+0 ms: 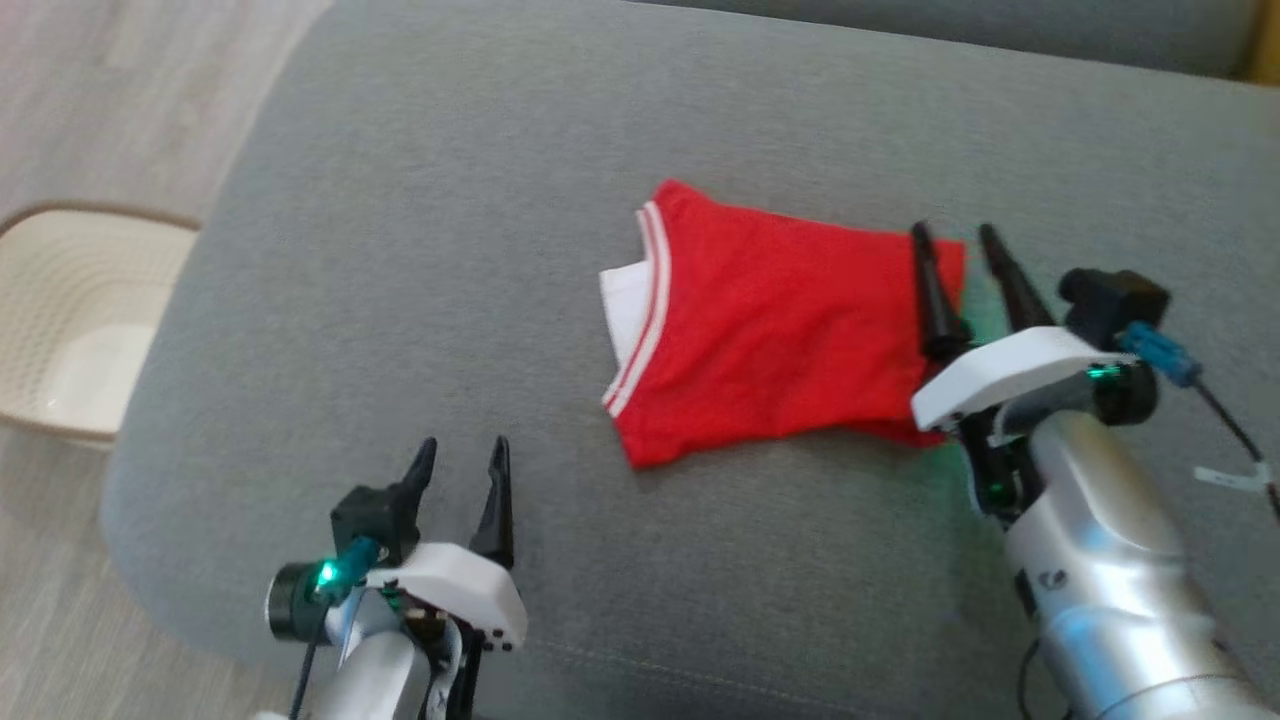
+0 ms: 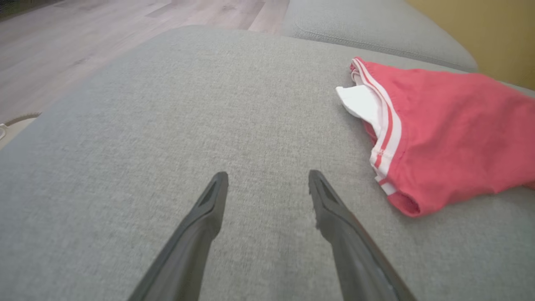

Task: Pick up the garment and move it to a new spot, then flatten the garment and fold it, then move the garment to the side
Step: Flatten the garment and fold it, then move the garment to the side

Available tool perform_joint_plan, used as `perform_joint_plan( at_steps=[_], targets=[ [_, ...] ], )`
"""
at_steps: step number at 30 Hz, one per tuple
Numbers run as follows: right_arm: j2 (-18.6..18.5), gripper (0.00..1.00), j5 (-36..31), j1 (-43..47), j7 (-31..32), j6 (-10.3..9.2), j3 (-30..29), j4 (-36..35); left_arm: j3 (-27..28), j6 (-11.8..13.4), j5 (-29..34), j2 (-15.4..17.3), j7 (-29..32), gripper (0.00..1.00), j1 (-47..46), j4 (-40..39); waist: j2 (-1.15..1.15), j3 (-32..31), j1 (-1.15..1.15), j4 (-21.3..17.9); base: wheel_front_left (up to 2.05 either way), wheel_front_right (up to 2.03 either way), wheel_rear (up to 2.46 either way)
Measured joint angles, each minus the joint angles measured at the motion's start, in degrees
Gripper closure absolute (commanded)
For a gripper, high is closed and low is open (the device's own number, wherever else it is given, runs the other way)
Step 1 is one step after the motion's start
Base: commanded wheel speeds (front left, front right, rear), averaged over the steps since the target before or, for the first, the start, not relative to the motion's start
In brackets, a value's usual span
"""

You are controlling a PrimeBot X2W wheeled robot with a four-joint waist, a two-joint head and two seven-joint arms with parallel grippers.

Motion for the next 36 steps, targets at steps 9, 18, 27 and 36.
perform_joint_plan(
  at_steps=[9, 18, 27, 36],
  targets=[
    [0.09, 0.0, -8.47, 8.49, -0.14, 0.0, -11.22, -4.8, 1.96, 0.25, 1.79, -0.02, 0.0, 0.0, -1.66, -0.9, 0.0, -0.09, 0.0, -7.11, 0.0, 0.0, 0.0],
    [0.56, 0.0, -12.78, 13.41, -0.14, 0.0, -14.35, -10.72, 4.21, 0.76, 3.28, -0.03, 0.0, 0.0, -1.47, -1.58, 0.0, -1.04, 0.0, -12.92, 0.0, 0.0, 0.0],
    [0.9, 0.0, -13.71, 18.06, -0.14, 0.0, -13.59, -13.14, 6.41, 0.84, 5.26, -0.1, 0.0, 0.0, 0.78, -1.79, 0.0, -2.92, 0.0, -15.25, 0.0, 0.0, 0.0],
    [1.2, 0.0, -13.51, 19.7, -0.14, 0.0, -11.78, -13.24, 7.91, 1.24, 6.16, -0.03, 0.0, 0.0, 3.44, -1.97, 0.0, -4.82, 0.0, -15.88, 0.0, 0.0, 0.0]
  ],
)
